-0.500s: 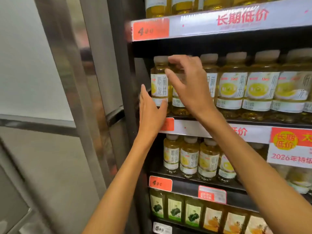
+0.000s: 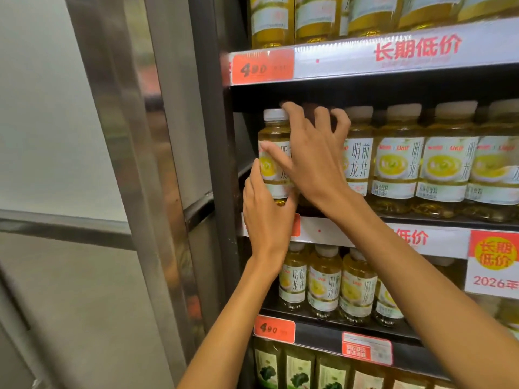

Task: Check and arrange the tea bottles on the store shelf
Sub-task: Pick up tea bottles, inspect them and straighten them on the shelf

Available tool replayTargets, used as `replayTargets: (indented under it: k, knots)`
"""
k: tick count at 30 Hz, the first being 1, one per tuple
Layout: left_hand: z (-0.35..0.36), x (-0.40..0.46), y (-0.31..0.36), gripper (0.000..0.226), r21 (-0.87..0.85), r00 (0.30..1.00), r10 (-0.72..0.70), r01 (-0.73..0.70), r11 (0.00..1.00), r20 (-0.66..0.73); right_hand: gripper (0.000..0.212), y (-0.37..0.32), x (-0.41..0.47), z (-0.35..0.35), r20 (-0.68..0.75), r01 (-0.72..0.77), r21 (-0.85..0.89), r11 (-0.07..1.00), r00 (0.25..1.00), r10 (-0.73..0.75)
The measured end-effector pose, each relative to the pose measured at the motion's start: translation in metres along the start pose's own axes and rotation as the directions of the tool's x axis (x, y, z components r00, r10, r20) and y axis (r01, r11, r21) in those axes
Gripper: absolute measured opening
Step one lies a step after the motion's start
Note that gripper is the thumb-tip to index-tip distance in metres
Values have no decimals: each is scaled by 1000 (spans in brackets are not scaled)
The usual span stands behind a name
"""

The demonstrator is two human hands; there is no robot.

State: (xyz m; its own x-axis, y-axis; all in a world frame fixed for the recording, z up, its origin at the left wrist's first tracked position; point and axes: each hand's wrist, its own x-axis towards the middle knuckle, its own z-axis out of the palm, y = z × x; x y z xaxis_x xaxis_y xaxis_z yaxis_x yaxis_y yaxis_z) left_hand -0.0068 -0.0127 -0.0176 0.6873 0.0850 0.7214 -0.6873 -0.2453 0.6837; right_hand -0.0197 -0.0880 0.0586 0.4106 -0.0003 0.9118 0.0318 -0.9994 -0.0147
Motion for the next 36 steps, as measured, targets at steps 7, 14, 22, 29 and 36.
replayTargets:
  k: [7, 14, 22, 29, 36]
  knots:
    - [-17, -24, 8, 77, -84, 984, 118, -129, 988, -132, 61, -5, -19, -28, -105, -29, 446, 895, 991, 85]
    - [-53, -65, 17, 70, -474, 996, -14, 55, 879, 89, 49, -7, -45, -51, 339, -345, 903, 257, 938, 71]
    - [-68, -98, 9, 55, -523, 913, -180, 362, 772, 367, 65, -21, -74, -47, 507, -510, 860, -1, 855, 114]
    - [-81, -86, 9, 54, -467, 815, -106, 427, 774, 570, 56, -19, -74, -53, 540, -517, 832, -201, 838, 79]
    - [-83, -88, 15, 59, -572, 710, -47, 602, 556, 702, 44, -18, -67, -60, 655, -636, 727, -257, 755, -15]
